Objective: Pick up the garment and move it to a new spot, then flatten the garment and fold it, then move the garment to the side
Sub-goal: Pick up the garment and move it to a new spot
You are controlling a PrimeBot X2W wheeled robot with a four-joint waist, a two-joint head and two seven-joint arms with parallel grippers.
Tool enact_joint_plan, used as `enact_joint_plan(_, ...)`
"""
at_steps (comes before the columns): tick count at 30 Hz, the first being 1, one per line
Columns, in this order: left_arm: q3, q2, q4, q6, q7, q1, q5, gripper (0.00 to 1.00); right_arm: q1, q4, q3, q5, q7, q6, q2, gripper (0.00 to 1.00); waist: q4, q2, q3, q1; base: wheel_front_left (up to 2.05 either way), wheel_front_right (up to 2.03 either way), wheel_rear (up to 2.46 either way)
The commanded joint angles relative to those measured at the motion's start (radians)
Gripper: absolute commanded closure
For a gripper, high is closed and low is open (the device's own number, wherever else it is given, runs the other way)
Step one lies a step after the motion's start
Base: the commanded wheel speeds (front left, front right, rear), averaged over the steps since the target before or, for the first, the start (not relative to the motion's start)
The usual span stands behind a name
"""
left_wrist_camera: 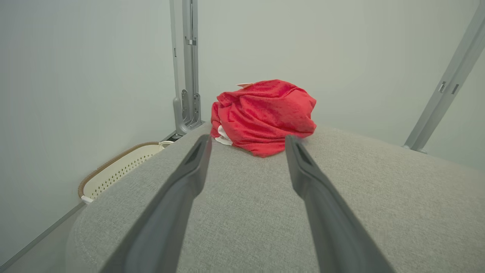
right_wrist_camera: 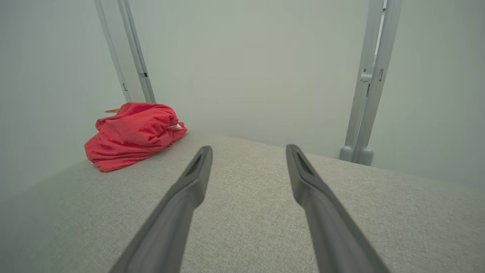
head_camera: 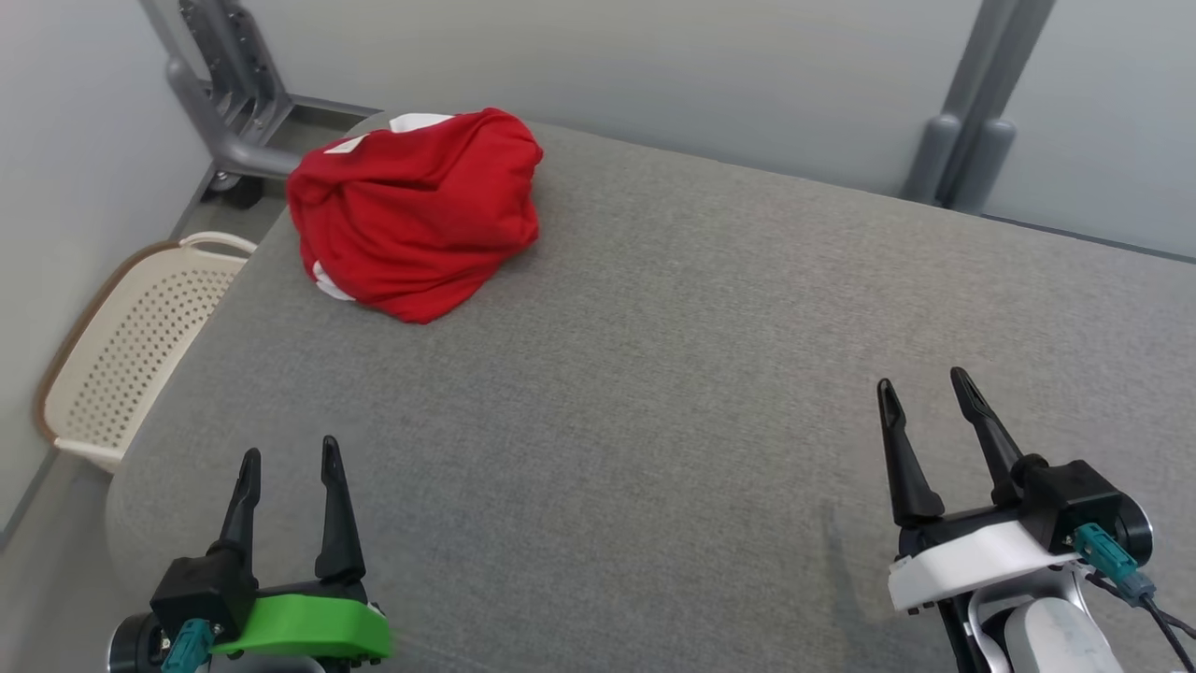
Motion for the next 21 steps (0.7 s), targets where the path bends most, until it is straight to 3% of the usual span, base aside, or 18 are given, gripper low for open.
enact_joint_plan(1,0.004,0.003,-0.006,0.005,0.000,0.003,-0.005,0.00,-0.014,0.001,0.000,-0.006,-0.003,0.000,-0.005,0.00,0.063,0.0107,0.031,0.0000,0.00,0.00,0.00)
enact_joint_plan(12,0.010,0.003,-0.017,0.016,0.000,0.003,-0.023,0.00,-0.019,-0.001,-0.009,-0.017,-0.003,0.000,-0.005,0.00,0.042,0.0107,0.046,0.0000,0.00,0.00,0.00)
enact_joint_plan(17,0.023,0.007,-0.014,-0.004,0.000,-0.039,-0.018,0.00,-0.017,-0.014,-0.016,-0.021,-0.003,0.000,-0.005,0.00,0.017,0.0107,0.050,0.0000,0.00,0.00,0.00)
enact_joint_plan(21,0.039,0.049,-0.004,-0.030,0.000,-0.124,0.003,0.00,-0.015,-0.023,-0.022,-0.024,-0.003,0.000,-0.005,0.00,-0.008,0.0107,0.055,0.0000,0.00,0.00,0.00)
